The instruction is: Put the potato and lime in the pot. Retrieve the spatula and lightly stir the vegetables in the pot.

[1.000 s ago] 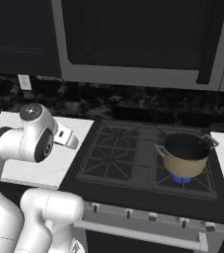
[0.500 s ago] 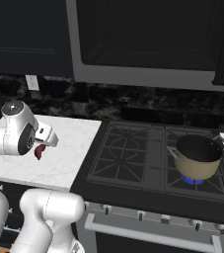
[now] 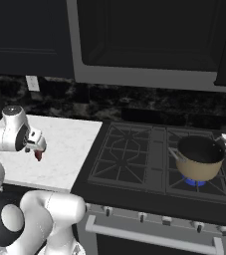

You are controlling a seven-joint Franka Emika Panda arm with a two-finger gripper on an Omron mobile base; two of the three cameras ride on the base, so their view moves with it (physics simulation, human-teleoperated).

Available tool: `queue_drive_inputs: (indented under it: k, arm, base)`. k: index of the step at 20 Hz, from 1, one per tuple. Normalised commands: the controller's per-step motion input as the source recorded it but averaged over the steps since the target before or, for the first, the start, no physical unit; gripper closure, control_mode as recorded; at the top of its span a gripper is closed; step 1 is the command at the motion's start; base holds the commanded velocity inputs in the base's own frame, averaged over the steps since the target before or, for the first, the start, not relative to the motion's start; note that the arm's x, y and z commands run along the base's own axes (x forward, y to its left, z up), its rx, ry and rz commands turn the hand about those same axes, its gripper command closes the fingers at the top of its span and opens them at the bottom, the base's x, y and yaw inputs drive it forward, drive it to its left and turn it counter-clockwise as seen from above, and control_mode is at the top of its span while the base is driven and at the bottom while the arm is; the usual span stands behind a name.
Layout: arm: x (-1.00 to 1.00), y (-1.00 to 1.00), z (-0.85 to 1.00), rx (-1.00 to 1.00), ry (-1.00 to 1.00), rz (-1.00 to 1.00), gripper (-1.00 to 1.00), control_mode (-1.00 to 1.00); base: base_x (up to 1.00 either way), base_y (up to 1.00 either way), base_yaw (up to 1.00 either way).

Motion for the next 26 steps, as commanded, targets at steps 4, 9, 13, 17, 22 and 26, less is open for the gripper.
queue_drive_inputs:
  k: [4,9,13,17,22,26]
  arm:
    - [0.59,0.20,-0.59,-0.03,0.02,0.03,-1.00,-1.00]
    - [0.52,0.05,-0.48,-0.05,0.00,0.00,-1.00,-1.00]
    - [0.49,0.00,-0.43,-0.04,0.00,0.00,-1.00,-1.00]
    - [0.48,0.05,-0.44,-0.02,0.00,0.01,-1.00,-1.00]
    - [0.30,0.32,-0.30,0.00,0.02,0.06,-1.00,-1.00]
    - [0.15,0.32,-0.21,0.00,0.00,0.04,-1.00,-1.00]
  base:
    - [0.00,0.00,0.00]
    - [0.00,0.00,0.00]
    - [0.00,0.00,0.00]
    - [0.00,0.00,0.00]
    - [0.00,0.00,0.00]
    - [0.00,0.00,0.00]
